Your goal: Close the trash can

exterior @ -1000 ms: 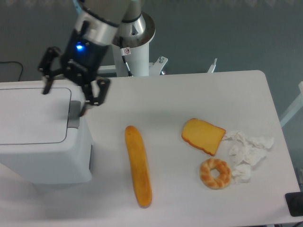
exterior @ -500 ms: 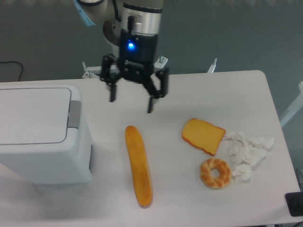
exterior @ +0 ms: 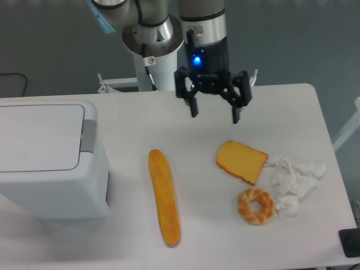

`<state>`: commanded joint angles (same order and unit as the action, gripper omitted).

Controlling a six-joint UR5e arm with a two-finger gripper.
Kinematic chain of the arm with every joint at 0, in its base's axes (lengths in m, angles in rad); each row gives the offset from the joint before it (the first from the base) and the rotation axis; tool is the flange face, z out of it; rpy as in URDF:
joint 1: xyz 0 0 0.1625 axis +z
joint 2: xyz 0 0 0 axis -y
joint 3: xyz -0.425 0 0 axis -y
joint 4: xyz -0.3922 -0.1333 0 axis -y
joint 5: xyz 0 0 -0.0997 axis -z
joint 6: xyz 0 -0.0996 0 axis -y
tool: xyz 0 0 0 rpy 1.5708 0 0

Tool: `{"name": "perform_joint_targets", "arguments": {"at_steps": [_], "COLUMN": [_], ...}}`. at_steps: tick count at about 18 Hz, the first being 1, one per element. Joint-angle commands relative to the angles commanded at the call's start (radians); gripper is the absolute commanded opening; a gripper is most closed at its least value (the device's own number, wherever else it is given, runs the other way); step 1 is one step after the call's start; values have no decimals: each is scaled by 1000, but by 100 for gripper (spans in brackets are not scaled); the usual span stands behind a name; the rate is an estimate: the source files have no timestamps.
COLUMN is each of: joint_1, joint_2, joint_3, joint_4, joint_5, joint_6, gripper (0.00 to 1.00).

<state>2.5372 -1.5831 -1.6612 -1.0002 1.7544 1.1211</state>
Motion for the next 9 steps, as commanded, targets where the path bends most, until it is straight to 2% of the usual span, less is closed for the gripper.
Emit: {"name": "perform_joint_targets", "arguments": {"at_steps": [1,3,7,9], "joint_1": [3,35,106,133], "joint_2": [6,37,86,112], "joint_3": [-5,-14,-17,-46], "joint_4": [-8,-67,-161,-178], "joint_5": [43,57,-19,-64], "joint_6": [8,14,26,60], "gripper": [100,100,100,100]}}
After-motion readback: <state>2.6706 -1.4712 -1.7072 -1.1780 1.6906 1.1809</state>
